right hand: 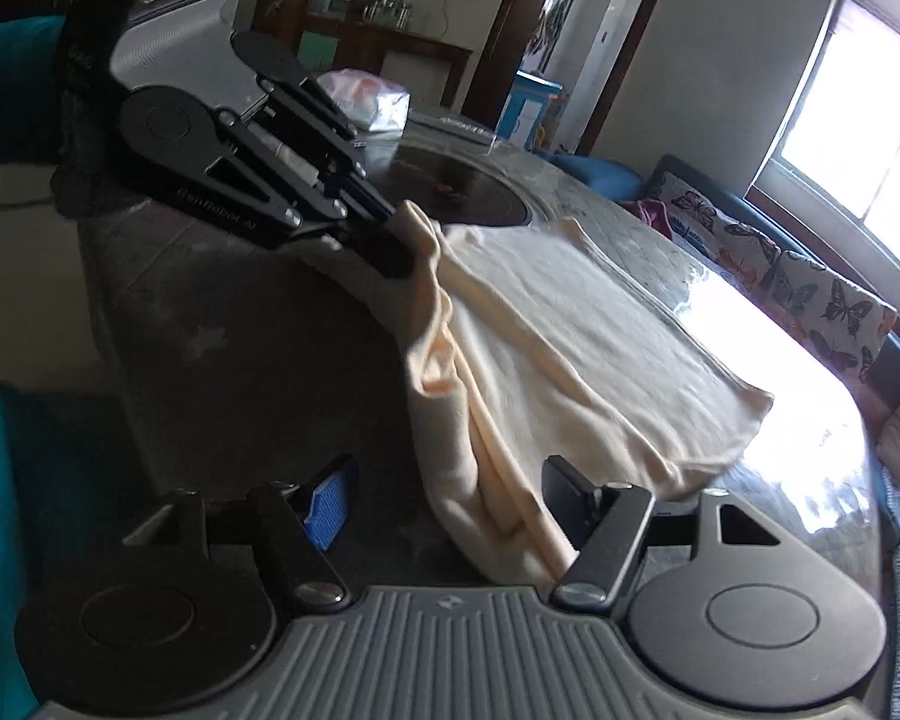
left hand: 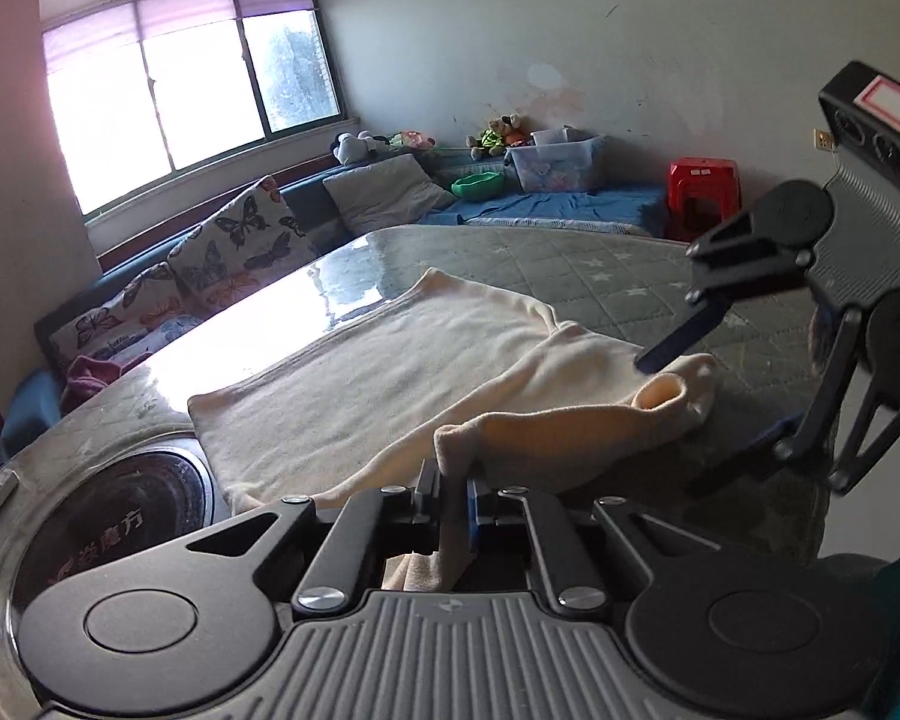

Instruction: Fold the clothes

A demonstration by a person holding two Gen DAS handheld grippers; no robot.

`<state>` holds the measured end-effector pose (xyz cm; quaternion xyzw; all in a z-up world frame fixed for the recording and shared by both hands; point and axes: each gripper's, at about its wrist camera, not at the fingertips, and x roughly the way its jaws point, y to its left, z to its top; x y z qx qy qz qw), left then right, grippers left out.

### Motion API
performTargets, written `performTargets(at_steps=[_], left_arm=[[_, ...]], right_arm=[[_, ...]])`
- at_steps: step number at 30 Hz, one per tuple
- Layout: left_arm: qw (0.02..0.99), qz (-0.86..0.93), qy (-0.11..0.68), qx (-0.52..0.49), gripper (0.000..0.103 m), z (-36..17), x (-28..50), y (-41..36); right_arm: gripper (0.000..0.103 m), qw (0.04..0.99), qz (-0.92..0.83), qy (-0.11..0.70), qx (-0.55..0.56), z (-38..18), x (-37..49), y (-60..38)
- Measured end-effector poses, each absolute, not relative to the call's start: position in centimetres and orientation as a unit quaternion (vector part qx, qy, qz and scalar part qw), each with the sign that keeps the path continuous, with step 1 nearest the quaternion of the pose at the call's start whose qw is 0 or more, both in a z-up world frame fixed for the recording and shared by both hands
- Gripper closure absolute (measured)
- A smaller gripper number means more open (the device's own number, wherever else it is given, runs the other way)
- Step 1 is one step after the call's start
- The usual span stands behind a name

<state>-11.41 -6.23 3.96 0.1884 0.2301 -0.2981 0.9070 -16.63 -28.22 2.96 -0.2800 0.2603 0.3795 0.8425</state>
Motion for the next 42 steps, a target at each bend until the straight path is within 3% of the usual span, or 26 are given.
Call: performTargets(at_steps=[7,9,14,22,29,42], left_arm=[[0.905,-0.300,0.235,0.190,0.090,3.4,-12.0,-5.7],[0.904,-0.301,0.230,0.199,0.086,3.3,-12.4,-5.6],[0.900,-0.299,0.218,0.229,0.065,2.6,-13.5,-5.3],[0.891,-0.281,0.206,0.290,0.062,1.1,-13.5,-4.5],[0.886,-0.286,0.213,0.296,0.086,1.1,-13.4,-3.7],[0.887,-0.318,0.214,0.255,0.090,4.7,-18.2,-2.4]], right_arm=[[0.084,0.846,0.382,0.303,-0.215,3.2,-13.0,-27.8],[0.087,0.847,0.383,0.321,-0.180,3.9,-11.9,-28.2],[0.089,0.852,0.386,0.329,-0.130,5.7,-10.2,-29.2],[0.089,0.857,0.383,0.320,-0.126,6.8,-9.6,-29.5],[0.091,0.863,0.374,0.322,-0.109,5.7,-10.0,-29.6],[0.092,0.855,0.400,0.307,-0.124,8.1,-14.8,-31.0]])
